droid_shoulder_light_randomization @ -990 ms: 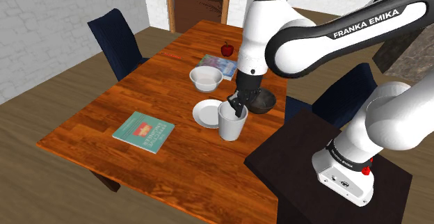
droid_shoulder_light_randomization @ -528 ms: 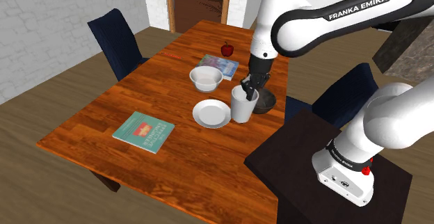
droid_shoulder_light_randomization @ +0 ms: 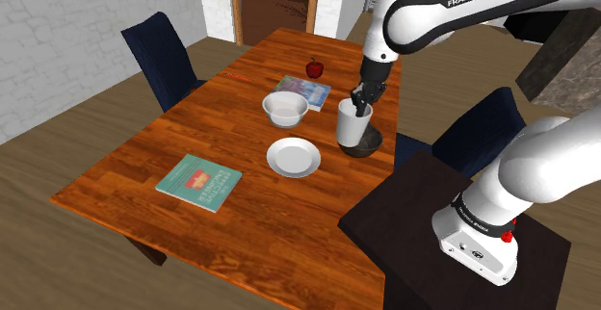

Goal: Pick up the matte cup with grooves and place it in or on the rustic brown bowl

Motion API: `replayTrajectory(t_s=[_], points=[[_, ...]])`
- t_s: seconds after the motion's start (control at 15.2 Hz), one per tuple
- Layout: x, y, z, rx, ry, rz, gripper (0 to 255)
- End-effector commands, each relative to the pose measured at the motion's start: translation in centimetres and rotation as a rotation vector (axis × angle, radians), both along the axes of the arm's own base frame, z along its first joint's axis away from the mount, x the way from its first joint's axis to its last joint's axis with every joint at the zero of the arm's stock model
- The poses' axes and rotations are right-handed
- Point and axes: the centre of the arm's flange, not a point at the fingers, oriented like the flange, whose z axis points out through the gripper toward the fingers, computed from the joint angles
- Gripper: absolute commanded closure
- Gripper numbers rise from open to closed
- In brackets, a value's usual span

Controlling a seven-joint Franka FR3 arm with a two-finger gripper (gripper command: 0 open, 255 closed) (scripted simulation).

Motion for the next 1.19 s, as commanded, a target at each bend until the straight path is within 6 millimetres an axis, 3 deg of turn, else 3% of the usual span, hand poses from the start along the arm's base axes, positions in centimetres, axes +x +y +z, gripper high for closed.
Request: replayTrajectory(t_s=[0.0,0.73,1.12], points=[[0.7,-2.8,0.2,0.0,0.0,0.001,255],[4.9,-16.9,1.5,0.0,0.0,0.001,255],[4.9,-16.9,-1.7,0.0,0.0,0.001,255]])
